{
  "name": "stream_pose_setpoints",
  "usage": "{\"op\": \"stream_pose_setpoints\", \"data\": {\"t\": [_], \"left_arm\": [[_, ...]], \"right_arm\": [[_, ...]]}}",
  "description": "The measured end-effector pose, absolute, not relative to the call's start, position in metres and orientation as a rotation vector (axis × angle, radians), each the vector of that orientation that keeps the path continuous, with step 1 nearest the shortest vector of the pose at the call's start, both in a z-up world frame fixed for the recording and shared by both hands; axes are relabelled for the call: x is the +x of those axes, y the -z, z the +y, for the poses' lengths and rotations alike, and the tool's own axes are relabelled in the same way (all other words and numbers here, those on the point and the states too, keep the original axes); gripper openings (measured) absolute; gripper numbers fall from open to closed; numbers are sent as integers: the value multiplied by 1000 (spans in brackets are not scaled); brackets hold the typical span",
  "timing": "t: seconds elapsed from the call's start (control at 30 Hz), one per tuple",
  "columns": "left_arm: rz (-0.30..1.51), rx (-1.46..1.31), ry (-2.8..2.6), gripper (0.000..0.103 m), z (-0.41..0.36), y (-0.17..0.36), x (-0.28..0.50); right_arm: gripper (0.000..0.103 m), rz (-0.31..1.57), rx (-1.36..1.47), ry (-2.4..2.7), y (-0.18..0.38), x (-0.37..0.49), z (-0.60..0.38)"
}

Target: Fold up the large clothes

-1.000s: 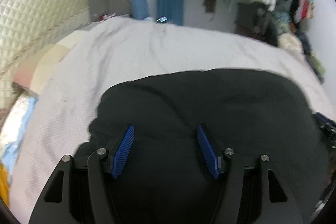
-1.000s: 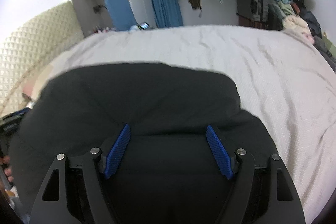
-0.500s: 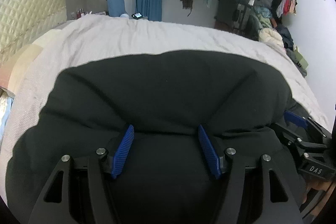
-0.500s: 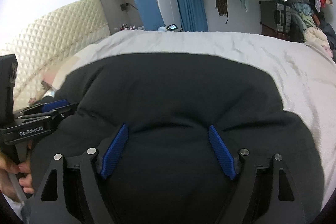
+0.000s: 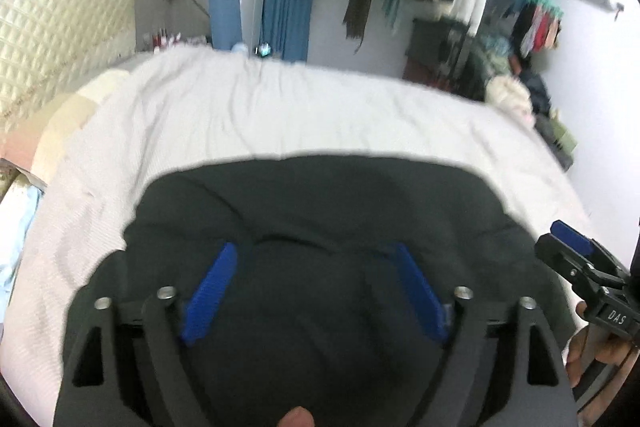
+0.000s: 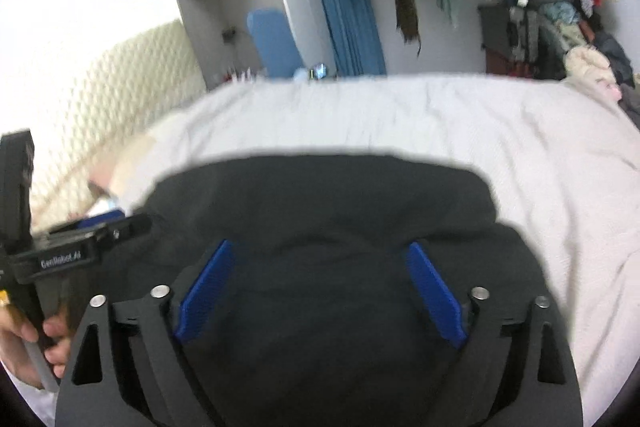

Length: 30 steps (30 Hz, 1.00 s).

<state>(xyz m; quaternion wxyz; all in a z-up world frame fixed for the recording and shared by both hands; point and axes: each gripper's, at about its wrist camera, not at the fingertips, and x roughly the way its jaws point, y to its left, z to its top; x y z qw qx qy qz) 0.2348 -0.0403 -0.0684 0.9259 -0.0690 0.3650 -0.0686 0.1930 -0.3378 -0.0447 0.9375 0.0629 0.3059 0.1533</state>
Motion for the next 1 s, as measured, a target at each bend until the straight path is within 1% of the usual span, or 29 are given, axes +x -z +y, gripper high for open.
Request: {"op": "stream_pose_setpoints", "data": {"t": [0.03,0.17,0.2,0.23,0.27,0.47,0.7,0.87,1.0], "left_arm": [[728,-148,150,84,-41,56,226],[641,-147,163,86,-43,0,180],[617,-142,161,90,-45,-13,169],[591,-136,157,99,-46,-26,156],[562,-130,152,103,-47,-38,143],[465,-111,145,103,-52,-90,73],[435,-77,127,103,-66,-115,2],[414,-51,141,103,-70,-117,-41],[420,-56,142,103,-71,-113,-58]], "right_arm": [[103,601,130,-310,34,186,-341],[103,534,136,-309,-11,153,-351],[103,520,135,-308,-20,146,-352],[103,504,132,-309,-31,137,-353],[103,491,128,-310,-41,129,-353],[103,396,106,-338,-98,74,-352],[103,321,83,-343,-132,13,-354],[103,294,73,-337,-135,-21,-353],[103,287,85,-340,-132,-37,-350]]}}
